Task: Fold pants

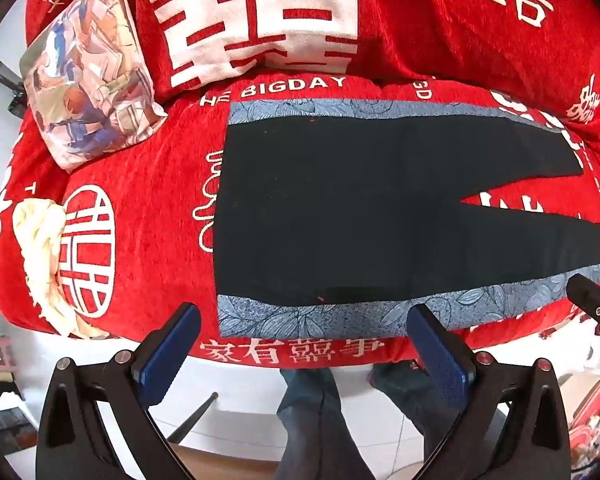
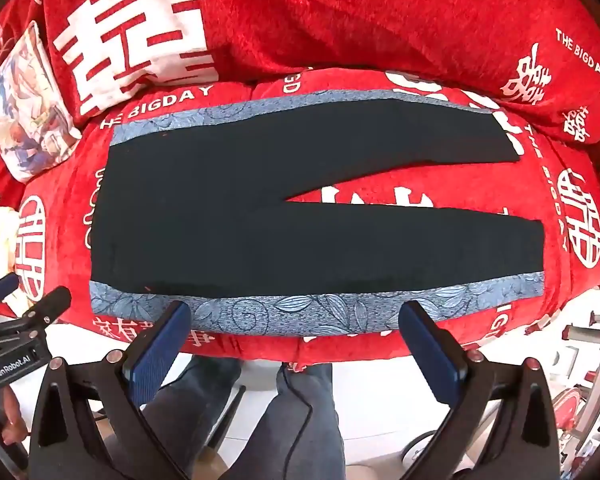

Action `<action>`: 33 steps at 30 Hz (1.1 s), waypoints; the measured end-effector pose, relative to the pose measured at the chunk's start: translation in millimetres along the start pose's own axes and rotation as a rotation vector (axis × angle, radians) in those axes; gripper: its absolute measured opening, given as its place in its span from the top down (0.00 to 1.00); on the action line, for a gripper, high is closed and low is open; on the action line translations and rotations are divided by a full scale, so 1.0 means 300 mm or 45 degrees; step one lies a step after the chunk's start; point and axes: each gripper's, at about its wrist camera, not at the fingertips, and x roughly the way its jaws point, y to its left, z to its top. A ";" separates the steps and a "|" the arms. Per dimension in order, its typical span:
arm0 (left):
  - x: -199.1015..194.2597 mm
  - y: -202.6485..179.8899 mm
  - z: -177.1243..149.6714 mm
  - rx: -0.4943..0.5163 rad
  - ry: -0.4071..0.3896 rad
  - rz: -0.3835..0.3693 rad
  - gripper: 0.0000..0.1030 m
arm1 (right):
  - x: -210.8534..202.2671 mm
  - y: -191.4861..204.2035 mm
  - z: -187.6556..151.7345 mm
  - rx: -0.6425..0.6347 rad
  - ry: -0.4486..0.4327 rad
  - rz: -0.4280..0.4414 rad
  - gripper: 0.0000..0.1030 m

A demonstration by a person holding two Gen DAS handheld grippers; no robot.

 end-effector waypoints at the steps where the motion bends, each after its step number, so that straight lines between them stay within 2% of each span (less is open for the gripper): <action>1: 0.001 -0.003 0.003 0.003 0.004 -0.005 0.00 | -0.001 -0.001 0.002 0.002 0.000 0.001 0.00; 33: 0.009 0.006 0.039 0.013 0.016 0.022 0.00 | 0.008 0.013 0.036 -0.022 0.016 -0.024 0.00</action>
